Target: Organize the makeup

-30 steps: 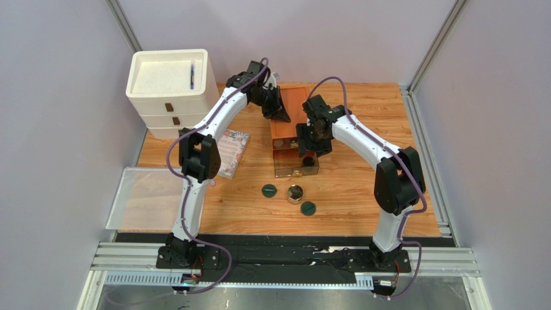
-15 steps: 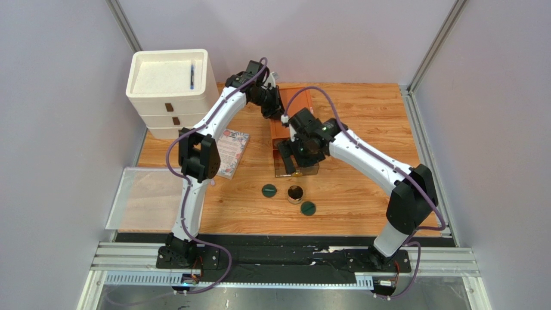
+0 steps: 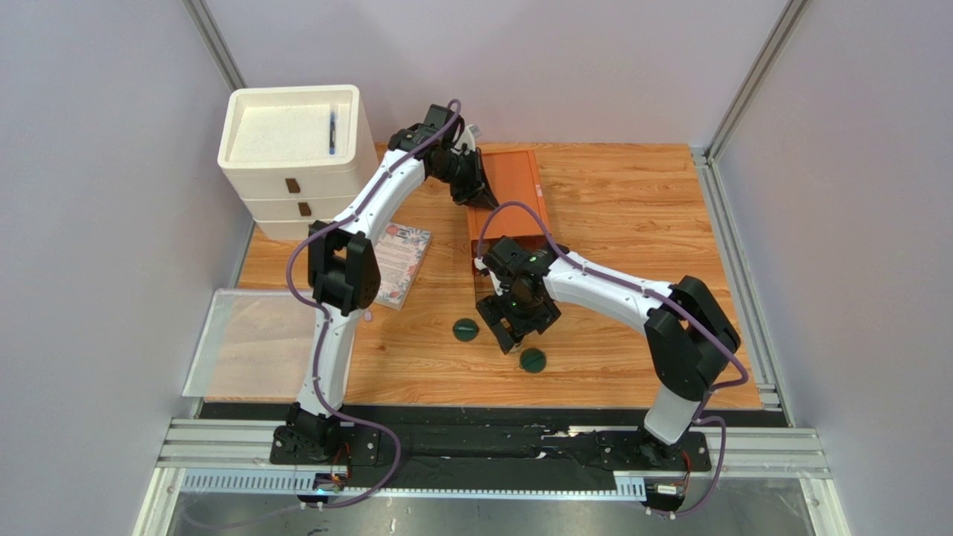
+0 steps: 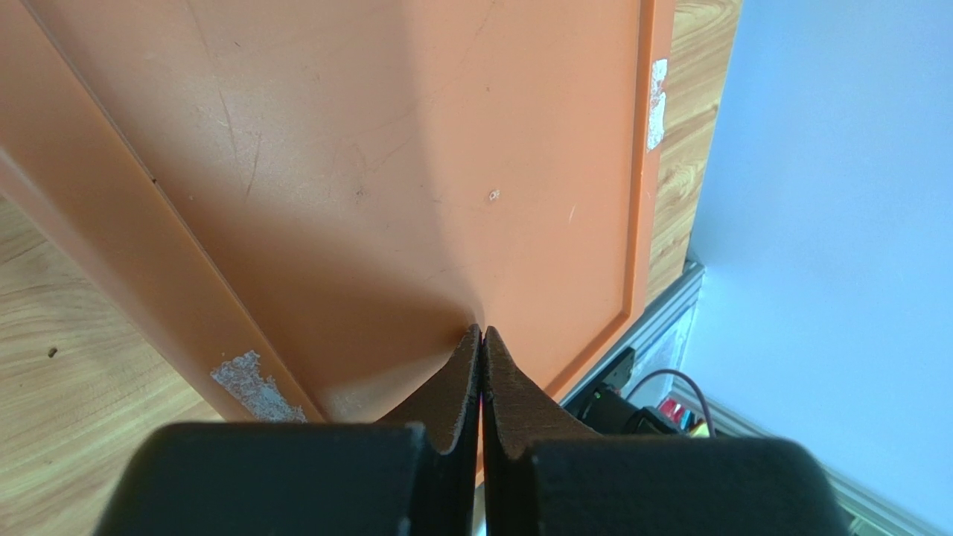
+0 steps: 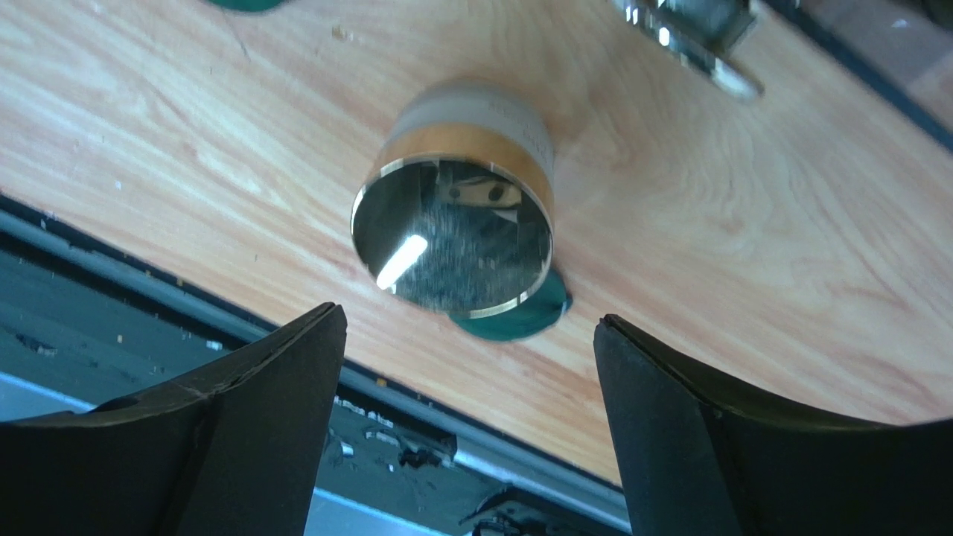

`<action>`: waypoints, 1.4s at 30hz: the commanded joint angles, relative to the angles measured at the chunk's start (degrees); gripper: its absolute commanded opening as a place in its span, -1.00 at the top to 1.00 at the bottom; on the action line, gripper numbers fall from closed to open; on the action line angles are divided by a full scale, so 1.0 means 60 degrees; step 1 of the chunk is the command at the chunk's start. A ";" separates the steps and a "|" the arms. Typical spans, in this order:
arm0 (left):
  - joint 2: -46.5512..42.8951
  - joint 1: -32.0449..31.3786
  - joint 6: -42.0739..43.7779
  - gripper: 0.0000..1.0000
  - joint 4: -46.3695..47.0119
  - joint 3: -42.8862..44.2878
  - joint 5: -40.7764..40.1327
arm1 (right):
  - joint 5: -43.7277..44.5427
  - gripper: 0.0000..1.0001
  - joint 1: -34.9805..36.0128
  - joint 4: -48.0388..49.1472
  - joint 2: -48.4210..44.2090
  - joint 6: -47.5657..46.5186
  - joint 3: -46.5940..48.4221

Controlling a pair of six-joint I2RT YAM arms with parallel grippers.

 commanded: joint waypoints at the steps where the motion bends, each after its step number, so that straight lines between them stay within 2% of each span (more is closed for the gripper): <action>1: -0.0206 0.0050 0.0218 1.00 -0.0269 -0.0174 -0.0136 | 0.0156 -0.69 0.0058 0.0967 0.0491 0.0077 0.0312; 5: -0.0264 0.0050 0.0233 1.00 -0.0239 -0.0320 -0.0195 | 0.0507 -0.68 0.0072 0.1100 0.1280 0.0063 0.0723; 8: -0.0279 0.0050 0.0247 1.00 -0.0225 -0.0364 -0.0195 | 0.0596 -0.52 0.0058 0.0866 0.1808 -0.0054 0.1234; 10: -0.0294 0.0050 0.0291 1.00 -0.0225 -0.0365 -0.0209 | 0.0377 -0.03 0.0043 0.0719 0.1898 -0.0113 0.1412; 11: -0.0308 0.0050 0.0306 1.00 -0.0225 -0.0365 -0.0238 | 0.0303 0.28 0.0058 0.0690 0.1884 -0.0099 0.1485; 12: -0.0323 0.0065 0.0320 1.00 -0.0225 -0.0379 -0.0253 | 0.0346 0.83 0.0058 0.0646 0.1796 -0.0055 0.1471; 13: -0.0323 0.0051 0.0306 1.00 -0.0225 -0.0365 -0.0239 | 0.0361 0.96 0.0058 0.0631 0.1709 -0.0040 0.1428; 22: -0.0308 0.0109 0.0248 1.00 -0.0210 -0.0321 -0.0224 | 0.0537 1.00 0.0058 0.0221 0.0010 -0.0201 0.1061; 29: -0.0235 0.0124 0.0203 1.00 -0.0166 -0.0218 -0.0239 | 0.0639 1.00 -0.0482 0.0426 -0.0856 0.0018 0.2143; 31: -0.0235 0.0124 0.0203 1.00 -0.0166 -0.0174 -0.0239 | 0.0990 1.00 -0.0644 0.0514 -0.0754 0.0121 0.2640; 36: -0.0162 0.0124 0.0218 1.00 -0.0181 -0.0101 -0.0195 | 0.1415 1.00 -0.0953 0.0251 0.0621 0.0063 0.3725; 42: -0.0162 0.0153 0.0277 1.00 -0.0225 -0.0086 -0.0209 | 0.1416 0.95 -0.0997 -0.0247 0.1808 0.0224 0.4839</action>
